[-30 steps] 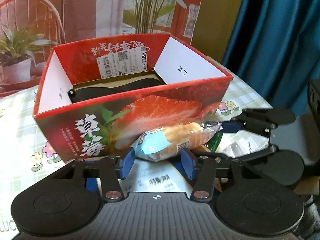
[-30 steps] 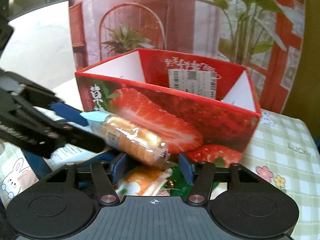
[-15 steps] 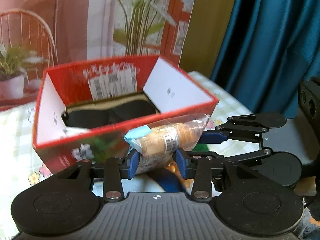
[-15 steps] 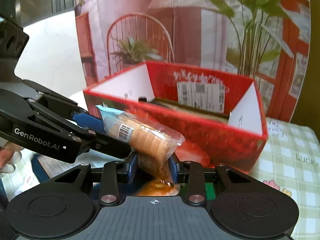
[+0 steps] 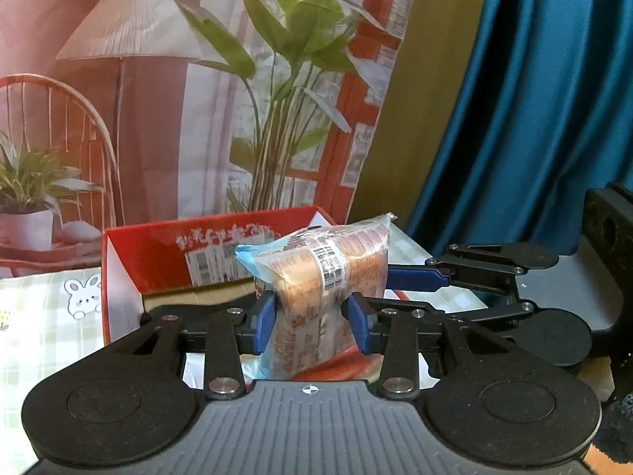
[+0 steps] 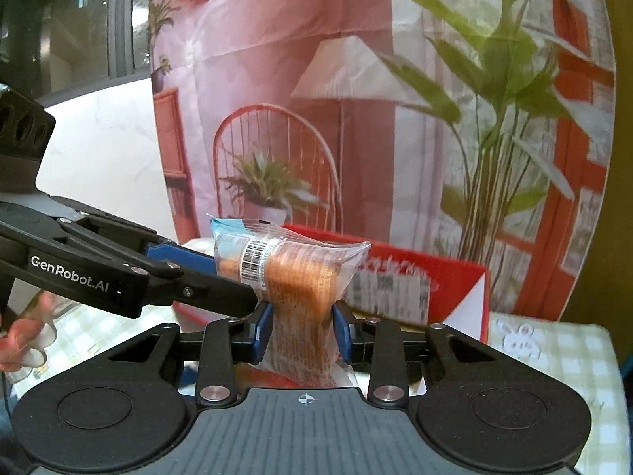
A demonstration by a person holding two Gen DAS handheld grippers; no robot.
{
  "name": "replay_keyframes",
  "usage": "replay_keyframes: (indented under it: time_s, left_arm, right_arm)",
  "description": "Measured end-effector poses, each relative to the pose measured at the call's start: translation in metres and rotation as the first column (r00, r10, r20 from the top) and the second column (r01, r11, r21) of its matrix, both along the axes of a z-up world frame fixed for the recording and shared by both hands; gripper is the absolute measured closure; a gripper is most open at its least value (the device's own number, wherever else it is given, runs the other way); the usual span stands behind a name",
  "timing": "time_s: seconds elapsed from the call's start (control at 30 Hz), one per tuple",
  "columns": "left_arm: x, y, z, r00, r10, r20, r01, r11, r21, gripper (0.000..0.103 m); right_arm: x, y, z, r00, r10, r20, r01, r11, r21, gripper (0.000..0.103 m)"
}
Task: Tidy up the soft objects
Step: 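Carry the bread package over the box and open the left gripper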
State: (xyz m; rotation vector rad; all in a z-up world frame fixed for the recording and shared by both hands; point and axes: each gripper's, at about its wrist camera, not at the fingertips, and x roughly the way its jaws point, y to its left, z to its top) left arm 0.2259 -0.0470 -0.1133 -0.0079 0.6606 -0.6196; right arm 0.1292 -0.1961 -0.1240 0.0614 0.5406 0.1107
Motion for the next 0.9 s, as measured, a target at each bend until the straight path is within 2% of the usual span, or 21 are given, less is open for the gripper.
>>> replay_keyframes:
  time_s: [0.17, 0.47, 0.63, 0.9]
  left_arm:
    - [0.032, 0.001, -0.008, 0.998, 0.017, -0.062, -0.019, 0.999, -0.045, 0.061]
    - [0.078, -0.004, -0.032, 0.989, 0.021, -0.146, -0.036, 0.994, -0.102, 0.061]
    - [0.102, -0.013, -0.048, 0.982, 0.013, -0.191, -0.031, 0.995, -0.092, 0.061]
    - [0.129, -0.019, -0.075, 0.963, 0.019, -0.268, -0.038, 0.997, -0.066, 0.063]
  right_arm:
    - [0.027, -0.014, -0.001, 1.000, -0.013, -0.026, 0.014, 1.000, 0.009, 0.072]
    - [0.064, -0.041, -0.026, 0.995, -0.067, -0.074, 0.071, 0.996, 0.045, 0.072]
    - [0.082, -0.060, -0.044, 0.987, -0.104, -0.120, 0.115, 0.990, 0.083, 0.072]
    - [0.107, -0.071, -0.072, 0.971, -0.107, -0.214, 0.129, 0.987, 0.091, 0.073]
